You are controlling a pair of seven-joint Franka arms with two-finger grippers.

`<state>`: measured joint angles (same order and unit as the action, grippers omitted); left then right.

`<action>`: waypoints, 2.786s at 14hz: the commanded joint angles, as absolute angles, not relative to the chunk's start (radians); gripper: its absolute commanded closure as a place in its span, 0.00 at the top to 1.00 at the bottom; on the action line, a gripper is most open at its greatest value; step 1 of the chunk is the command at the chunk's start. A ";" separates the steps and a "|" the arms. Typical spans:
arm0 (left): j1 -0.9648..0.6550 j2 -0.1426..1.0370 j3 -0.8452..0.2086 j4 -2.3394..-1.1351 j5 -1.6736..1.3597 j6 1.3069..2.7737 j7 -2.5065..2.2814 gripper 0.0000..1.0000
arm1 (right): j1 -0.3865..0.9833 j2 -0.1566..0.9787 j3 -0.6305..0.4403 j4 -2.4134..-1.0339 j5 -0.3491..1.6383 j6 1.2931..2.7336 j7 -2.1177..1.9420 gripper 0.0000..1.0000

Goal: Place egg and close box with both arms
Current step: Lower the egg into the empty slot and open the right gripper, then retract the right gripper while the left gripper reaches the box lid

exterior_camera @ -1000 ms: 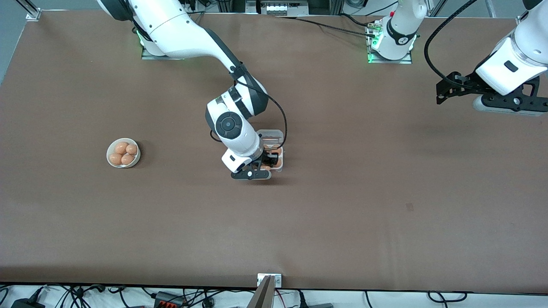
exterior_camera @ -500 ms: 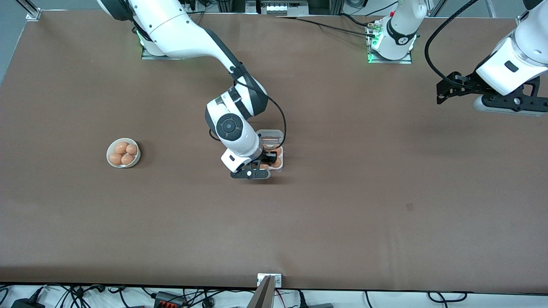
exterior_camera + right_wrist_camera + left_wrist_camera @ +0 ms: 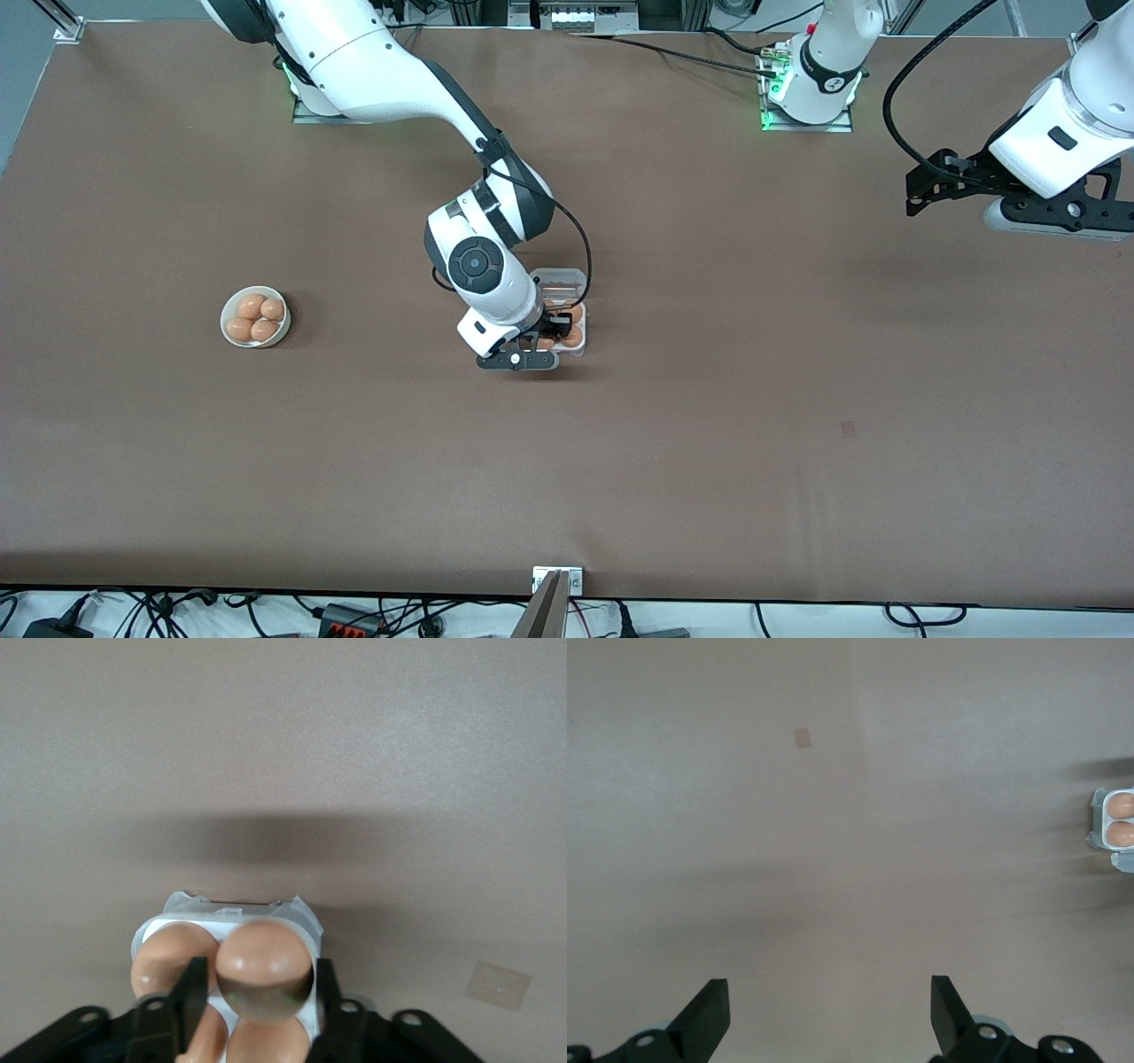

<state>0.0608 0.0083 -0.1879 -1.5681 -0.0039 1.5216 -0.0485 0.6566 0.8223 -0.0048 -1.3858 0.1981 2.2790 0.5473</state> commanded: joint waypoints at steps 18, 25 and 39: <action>0.064 0.020 -0.199 -1.537 -0.003 1.385 -0.040 1.00 | 0.438 0.457 -0.144 -1.236 0.081 1.658 0.410 1.00; 0.054 0.037 -0.290 -1.658 -0.060 1.369 -0.064 1.00 | 0.153 0.348 -0.121 -1.250 0.063 1.618 0.218 1.00; -0.058 0.368 -0.591 -1.809 0.029 2.074 -0.572 1.00 | 0.026 -0.011 -0.080 -1.710 -0.034 1.675 -0.002 1.00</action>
<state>-0.0326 0.3081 -0.5832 -1.8360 -0.0133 2.0239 -0.5250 0.0288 0.0567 -0.0895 -1.6171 -0.0201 1.6380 0.0191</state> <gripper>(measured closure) 0.000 0.000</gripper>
